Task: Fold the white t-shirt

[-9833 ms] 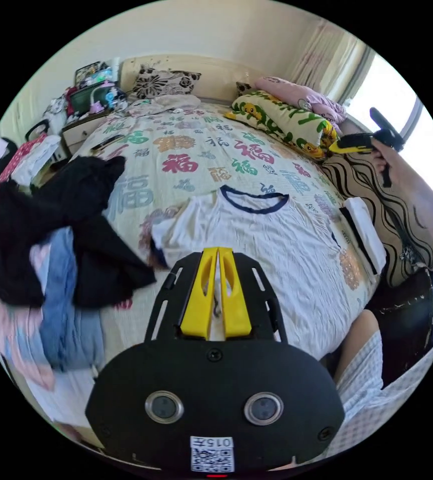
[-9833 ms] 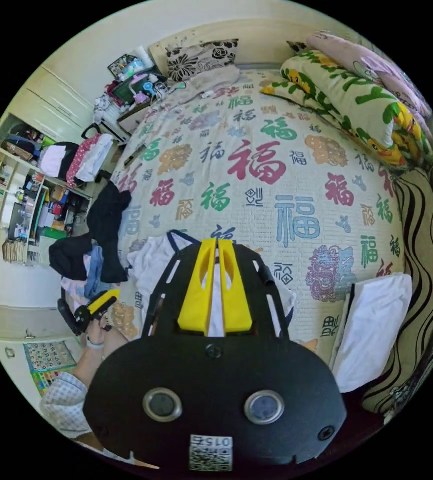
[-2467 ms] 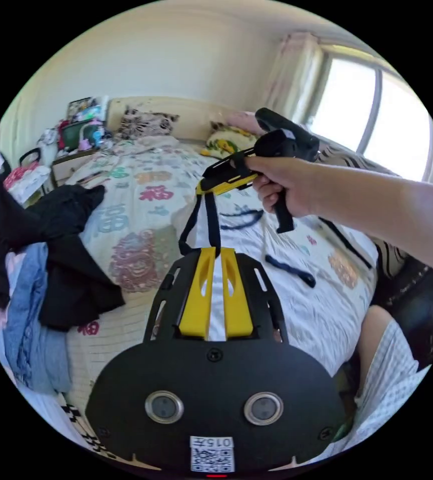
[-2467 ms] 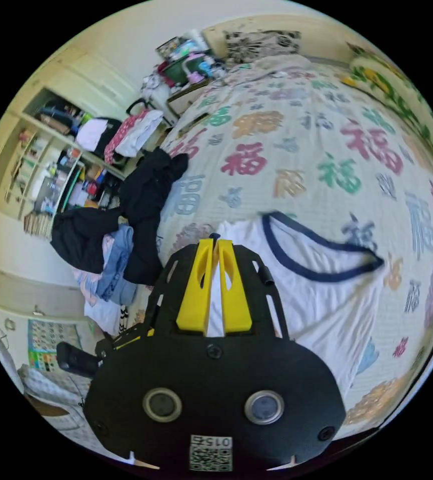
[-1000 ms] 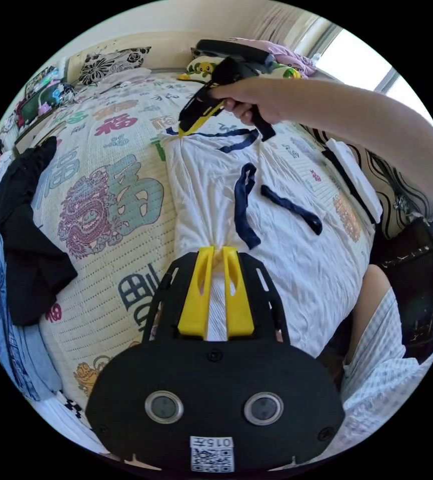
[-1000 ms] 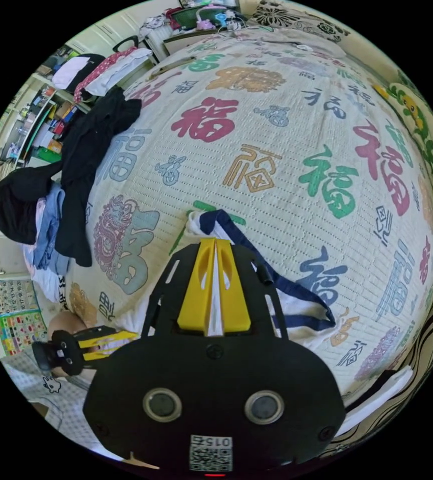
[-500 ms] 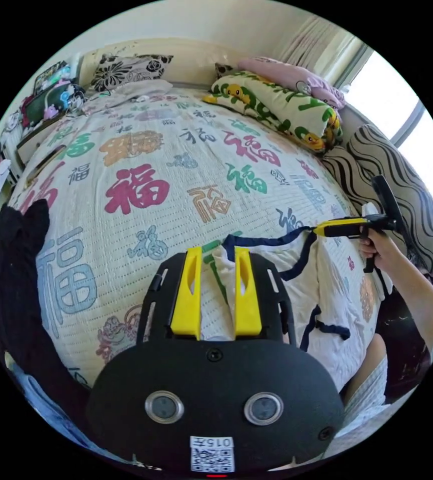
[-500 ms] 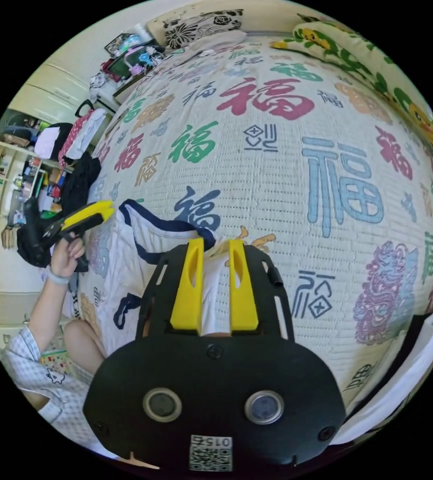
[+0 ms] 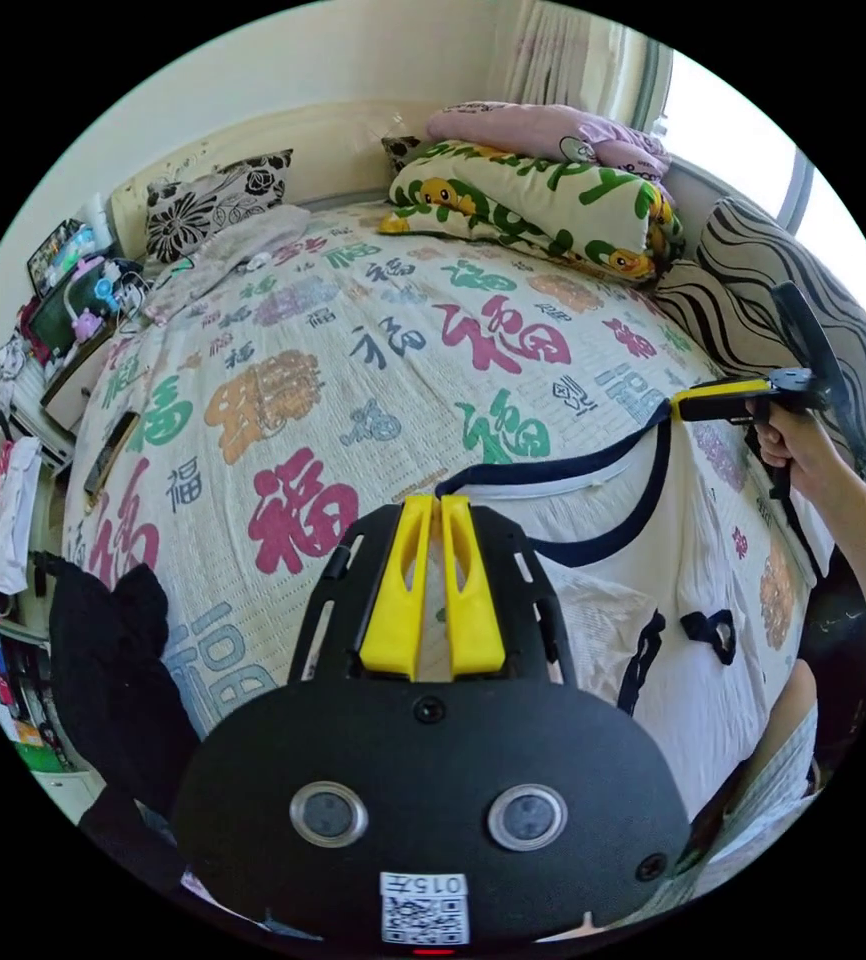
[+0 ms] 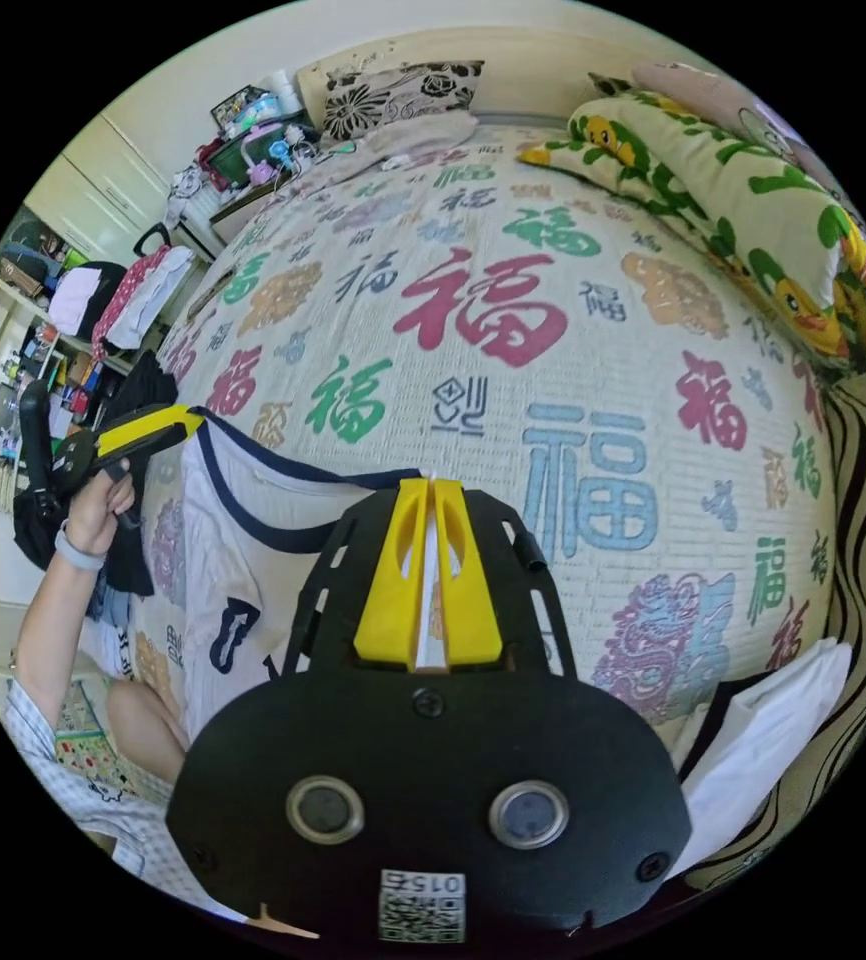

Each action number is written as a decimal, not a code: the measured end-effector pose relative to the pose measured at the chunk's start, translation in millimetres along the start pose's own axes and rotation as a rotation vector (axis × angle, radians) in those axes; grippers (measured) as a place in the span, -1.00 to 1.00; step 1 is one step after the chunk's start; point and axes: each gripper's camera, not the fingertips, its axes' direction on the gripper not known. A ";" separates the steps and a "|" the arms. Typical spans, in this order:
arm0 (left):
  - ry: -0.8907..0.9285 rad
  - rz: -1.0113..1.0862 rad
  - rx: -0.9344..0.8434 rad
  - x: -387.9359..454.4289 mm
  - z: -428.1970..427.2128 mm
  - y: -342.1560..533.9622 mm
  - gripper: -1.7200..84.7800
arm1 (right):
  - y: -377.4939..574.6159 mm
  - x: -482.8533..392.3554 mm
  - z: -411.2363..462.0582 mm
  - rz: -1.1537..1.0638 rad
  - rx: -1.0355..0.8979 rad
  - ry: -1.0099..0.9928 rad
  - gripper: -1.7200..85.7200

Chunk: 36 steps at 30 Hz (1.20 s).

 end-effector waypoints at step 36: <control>0.133 0.599 -0.341 266.3 -116.8 350.1 -0.93 | 488.2 -46.1 -59.0 -0.308 -0.299 -0.211 -0.88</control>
